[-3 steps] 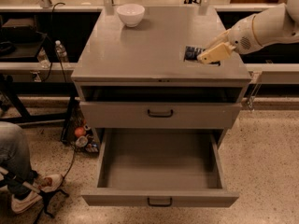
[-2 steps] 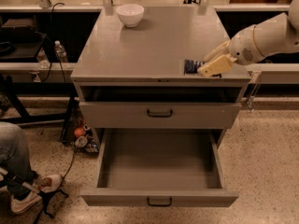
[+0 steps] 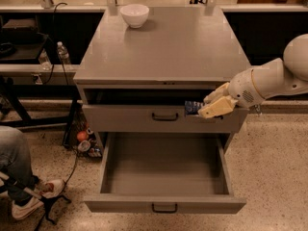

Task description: Place rxbar blueberry into middle drawer

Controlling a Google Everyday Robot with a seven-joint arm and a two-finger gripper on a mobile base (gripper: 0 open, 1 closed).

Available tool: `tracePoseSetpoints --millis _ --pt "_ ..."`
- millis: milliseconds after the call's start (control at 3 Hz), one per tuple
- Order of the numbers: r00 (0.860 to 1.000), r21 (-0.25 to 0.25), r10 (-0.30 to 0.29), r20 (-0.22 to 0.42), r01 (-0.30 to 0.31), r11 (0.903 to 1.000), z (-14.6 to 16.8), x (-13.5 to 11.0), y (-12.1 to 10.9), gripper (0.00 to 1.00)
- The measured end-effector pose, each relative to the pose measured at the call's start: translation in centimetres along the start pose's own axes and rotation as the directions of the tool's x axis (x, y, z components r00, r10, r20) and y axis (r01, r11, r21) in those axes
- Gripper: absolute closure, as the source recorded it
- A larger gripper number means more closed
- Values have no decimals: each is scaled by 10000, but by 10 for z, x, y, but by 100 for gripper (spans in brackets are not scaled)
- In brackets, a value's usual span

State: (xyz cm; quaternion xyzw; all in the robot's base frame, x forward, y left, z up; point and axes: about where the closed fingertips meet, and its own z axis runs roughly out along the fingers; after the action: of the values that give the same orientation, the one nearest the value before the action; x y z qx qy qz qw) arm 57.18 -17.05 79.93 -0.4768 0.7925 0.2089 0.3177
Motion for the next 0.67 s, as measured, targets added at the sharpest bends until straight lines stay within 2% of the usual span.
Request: tracePoseSetpoints --millis 333,667 --pt "10000 -27 37 30 -37 10000 1 1 0 100" --pt "9990 -212 412 176 -408 9989 18 13 -1 100"
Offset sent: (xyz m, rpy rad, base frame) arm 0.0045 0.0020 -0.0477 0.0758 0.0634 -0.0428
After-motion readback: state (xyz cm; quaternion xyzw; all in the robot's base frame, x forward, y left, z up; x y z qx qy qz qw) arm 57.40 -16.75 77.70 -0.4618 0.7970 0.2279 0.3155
